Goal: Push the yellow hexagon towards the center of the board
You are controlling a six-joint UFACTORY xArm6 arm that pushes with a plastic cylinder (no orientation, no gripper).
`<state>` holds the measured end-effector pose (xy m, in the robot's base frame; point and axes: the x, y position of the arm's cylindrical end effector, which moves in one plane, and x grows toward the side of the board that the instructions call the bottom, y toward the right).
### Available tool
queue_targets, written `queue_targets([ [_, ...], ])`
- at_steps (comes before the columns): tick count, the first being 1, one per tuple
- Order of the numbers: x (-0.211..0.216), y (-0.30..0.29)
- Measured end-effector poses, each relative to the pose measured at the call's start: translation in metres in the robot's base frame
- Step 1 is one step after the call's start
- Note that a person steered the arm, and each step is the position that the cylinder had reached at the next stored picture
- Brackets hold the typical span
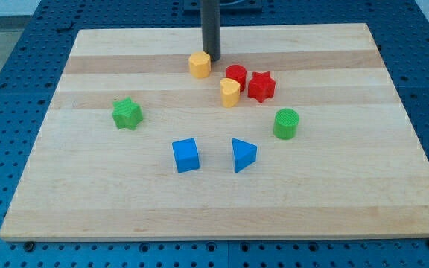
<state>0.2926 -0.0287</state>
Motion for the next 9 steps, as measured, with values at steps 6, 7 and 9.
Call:
queue_targets([
  [6, 0.023, -0.134],
  [7, 0.051, -0.142],
  [9, 0.055, -0.099],
])
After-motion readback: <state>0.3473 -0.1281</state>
